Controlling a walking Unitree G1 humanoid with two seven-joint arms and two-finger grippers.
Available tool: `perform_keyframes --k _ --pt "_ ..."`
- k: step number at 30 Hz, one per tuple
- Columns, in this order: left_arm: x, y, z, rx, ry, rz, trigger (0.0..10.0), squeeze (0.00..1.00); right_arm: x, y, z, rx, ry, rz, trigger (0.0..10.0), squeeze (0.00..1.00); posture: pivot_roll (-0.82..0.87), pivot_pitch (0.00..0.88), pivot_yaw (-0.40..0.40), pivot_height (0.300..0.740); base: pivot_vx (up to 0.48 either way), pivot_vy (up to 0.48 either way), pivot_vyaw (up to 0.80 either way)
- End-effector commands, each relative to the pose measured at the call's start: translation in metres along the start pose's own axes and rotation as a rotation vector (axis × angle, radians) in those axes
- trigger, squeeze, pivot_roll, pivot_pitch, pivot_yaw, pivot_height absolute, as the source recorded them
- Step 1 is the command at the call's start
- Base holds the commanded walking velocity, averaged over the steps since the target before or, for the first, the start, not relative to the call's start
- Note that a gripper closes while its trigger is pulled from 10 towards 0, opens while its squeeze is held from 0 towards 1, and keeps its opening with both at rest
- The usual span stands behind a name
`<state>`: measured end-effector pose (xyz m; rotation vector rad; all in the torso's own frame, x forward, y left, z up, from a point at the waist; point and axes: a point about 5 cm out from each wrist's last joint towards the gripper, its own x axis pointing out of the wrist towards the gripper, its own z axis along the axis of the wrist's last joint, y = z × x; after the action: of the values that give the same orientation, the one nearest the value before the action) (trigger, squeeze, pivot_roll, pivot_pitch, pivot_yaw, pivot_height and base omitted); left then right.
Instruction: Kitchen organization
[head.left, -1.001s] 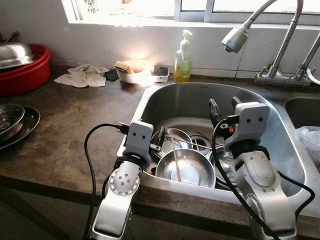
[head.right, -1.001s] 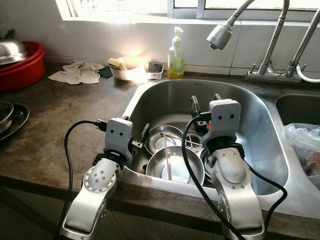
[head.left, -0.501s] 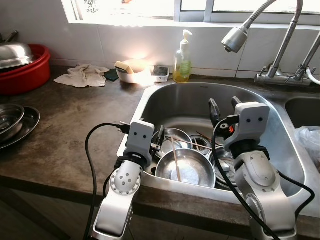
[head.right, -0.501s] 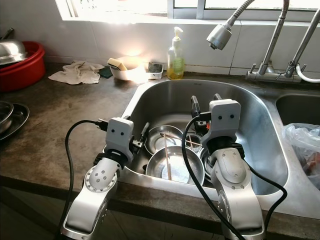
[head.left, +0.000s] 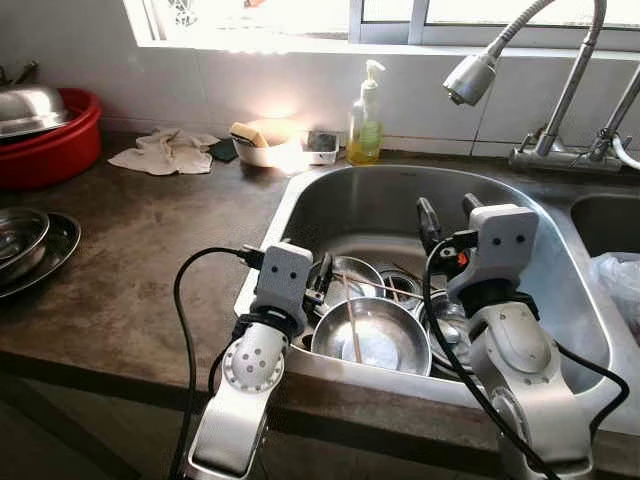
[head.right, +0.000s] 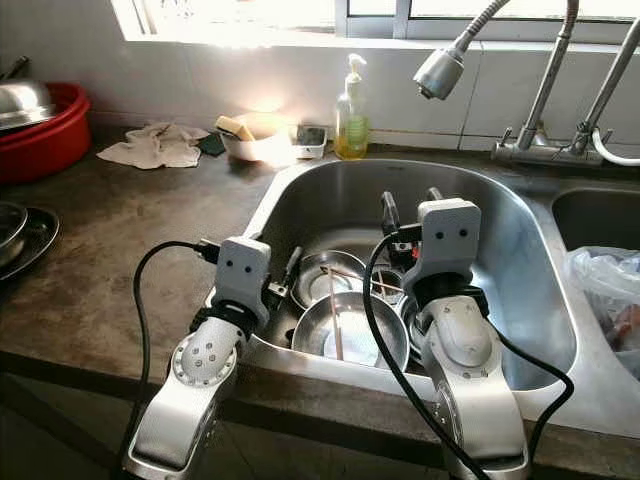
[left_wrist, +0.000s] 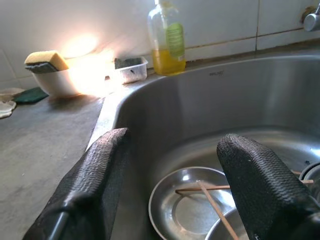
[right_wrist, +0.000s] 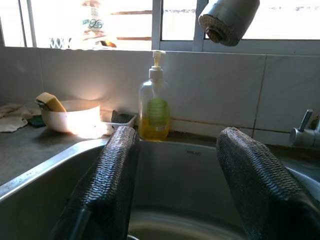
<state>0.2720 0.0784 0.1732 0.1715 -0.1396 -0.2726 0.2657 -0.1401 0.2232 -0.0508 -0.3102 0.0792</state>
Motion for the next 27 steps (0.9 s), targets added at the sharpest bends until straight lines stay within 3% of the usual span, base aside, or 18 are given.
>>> perform_keyframes --k 1,8,27 --pt "-0.0033 0.0017 0.0093 0.005 -0.051 0.003 10.0 0.00 -0.0015 -0.0003 -0.0028 -0.001 0.015 0.003 10.0 0.00 0.02 0.029 -0.019 0.740 0.000 0.000 0.00" --pt "-0.0096 0.0020 0.0143 -0.003 -0.084 0.005 10.0 0.00 -0.0044 -0.0023 -0.0057 -0.007 0.028 0.003 10.0 0.00 0.03 0.022 -0.019 0.740 0.000 0.000 0.00" --pt "-0.0114 0.0022 0.0105 0.036 -0.075 0.006 10.0 0.00 -0.0090 -0.0029 -0.0104 -0.011 0.050 -0.001 10.0 0.00 0.03 0.034 -0.011 0.740 -0.265 0.000 0.00"
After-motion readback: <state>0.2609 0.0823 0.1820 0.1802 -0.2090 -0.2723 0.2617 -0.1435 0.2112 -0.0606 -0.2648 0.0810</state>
